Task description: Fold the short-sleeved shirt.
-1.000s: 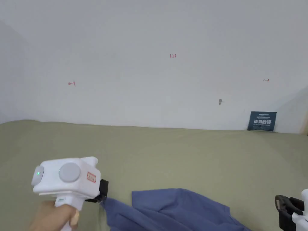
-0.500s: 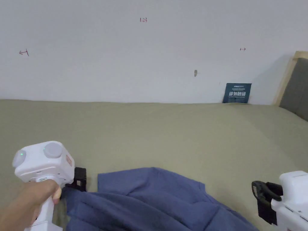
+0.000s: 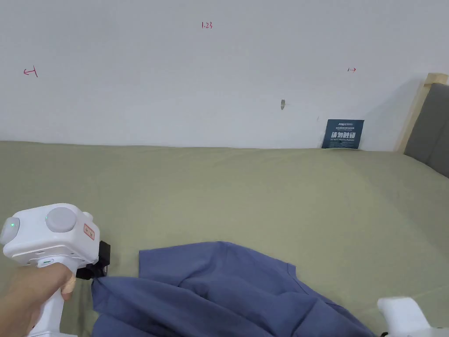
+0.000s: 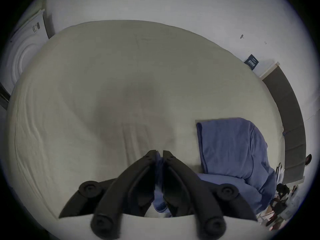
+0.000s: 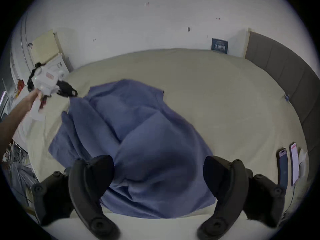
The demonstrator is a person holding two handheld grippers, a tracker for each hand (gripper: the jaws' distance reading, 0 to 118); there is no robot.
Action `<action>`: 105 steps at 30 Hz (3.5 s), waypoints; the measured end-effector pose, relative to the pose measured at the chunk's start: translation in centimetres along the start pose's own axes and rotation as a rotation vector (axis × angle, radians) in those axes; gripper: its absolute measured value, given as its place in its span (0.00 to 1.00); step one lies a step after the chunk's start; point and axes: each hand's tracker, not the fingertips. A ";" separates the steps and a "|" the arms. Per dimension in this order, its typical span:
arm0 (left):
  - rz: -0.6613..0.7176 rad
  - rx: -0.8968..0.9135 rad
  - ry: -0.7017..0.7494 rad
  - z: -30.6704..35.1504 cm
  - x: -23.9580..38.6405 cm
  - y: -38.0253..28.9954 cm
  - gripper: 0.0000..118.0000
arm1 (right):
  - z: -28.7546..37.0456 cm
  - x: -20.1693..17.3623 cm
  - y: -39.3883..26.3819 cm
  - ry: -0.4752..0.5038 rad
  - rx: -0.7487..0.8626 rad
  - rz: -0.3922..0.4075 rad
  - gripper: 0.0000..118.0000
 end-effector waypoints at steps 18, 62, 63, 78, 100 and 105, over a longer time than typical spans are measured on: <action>0.006 0.341 -0.128 12.8 -1.3 5.6 0.07 | 4.7 -0.7 10.5 0.023 0.334 -0.061 0.03; -0.043 0.554 -0.012 18.3 -3.5 1.0 0.07 | -0.1 -0.7 18.6 0.001 0.491 -0.068 0.03; -0.055 0.556 0.012 17.9 -3.4 -0.4 0.07 | -0.1 -0.6 17.4 0.002 0.491 -0.067 0.03; 0.062 0.279 0.032 8.6 -8.1 -15.4 0.07 | -3.1 0.6 2.5 0.005 0.214 -0.137 0.03; 0.114 0.490 -0.123 18.0 -6.1 -16.9 0.92 | 5.5 0.2 2.4 -0.048 0.436 -0.088 0.89; -0.092 0.826 0.014 21.5 -3.2 -16.8 0.88 | 9.0 -0.6 3.4 -0.120 0.634 -0.002 0.77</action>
